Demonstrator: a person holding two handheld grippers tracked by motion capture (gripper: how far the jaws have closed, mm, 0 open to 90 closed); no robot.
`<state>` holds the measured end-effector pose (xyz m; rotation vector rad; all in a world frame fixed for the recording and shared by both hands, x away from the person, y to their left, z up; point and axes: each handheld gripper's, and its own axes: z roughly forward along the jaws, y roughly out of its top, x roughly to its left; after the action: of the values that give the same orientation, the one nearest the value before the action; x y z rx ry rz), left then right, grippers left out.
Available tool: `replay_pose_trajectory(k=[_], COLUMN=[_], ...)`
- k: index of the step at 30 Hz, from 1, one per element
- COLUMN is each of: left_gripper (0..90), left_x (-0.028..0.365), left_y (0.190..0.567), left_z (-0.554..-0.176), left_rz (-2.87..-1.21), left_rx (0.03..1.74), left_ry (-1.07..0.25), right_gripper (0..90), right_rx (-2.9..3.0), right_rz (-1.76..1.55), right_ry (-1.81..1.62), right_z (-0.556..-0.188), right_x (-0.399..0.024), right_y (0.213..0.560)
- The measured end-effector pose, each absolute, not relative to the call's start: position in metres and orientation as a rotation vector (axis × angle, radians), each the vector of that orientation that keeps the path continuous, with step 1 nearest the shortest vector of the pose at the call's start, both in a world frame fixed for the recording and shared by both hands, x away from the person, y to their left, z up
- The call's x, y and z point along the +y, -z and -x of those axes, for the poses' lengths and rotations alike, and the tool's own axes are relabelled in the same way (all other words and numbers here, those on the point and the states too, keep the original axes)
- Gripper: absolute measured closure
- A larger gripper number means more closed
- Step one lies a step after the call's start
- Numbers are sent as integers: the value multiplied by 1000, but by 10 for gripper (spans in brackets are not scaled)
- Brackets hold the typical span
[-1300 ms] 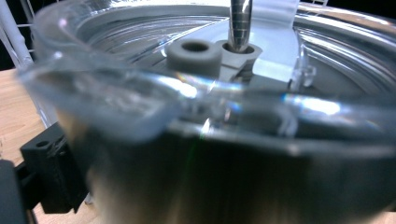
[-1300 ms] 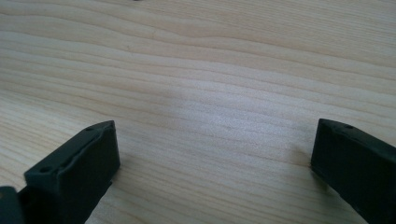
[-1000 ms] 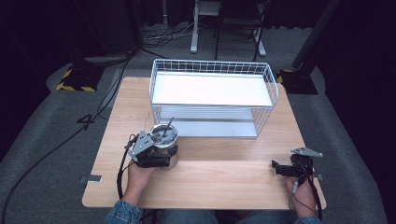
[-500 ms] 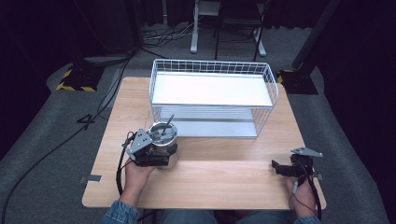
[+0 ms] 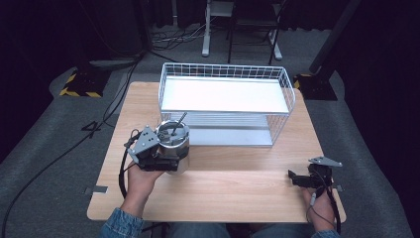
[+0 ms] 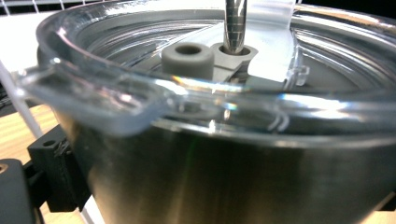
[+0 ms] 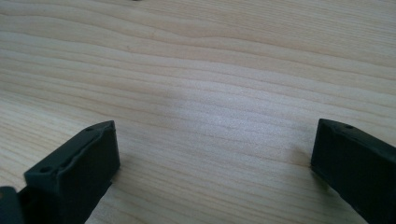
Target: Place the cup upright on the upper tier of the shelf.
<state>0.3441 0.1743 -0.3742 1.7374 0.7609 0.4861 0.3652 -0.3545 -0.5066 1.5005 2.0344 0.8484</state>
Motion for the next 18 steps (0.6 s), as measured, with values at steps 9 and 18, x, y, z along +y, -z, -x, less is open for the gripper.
replay_pose_trajectory(k=[9, 18], left_gripper=[37, 37], left_x=[176, 177], left_y=[337, 301], left_z=[-351, -362], left_rz=[-1721, -1732], left_rx=[749, 751], left_ry=[-477, -458], right_gripper=[12, 12], right_rx=[2034, 2034], right_rz=[-1501, -1501], right_ry=[-849, -848], right_z=[-365, -365], right_x=[-354, -354], right_y=[507, 507])
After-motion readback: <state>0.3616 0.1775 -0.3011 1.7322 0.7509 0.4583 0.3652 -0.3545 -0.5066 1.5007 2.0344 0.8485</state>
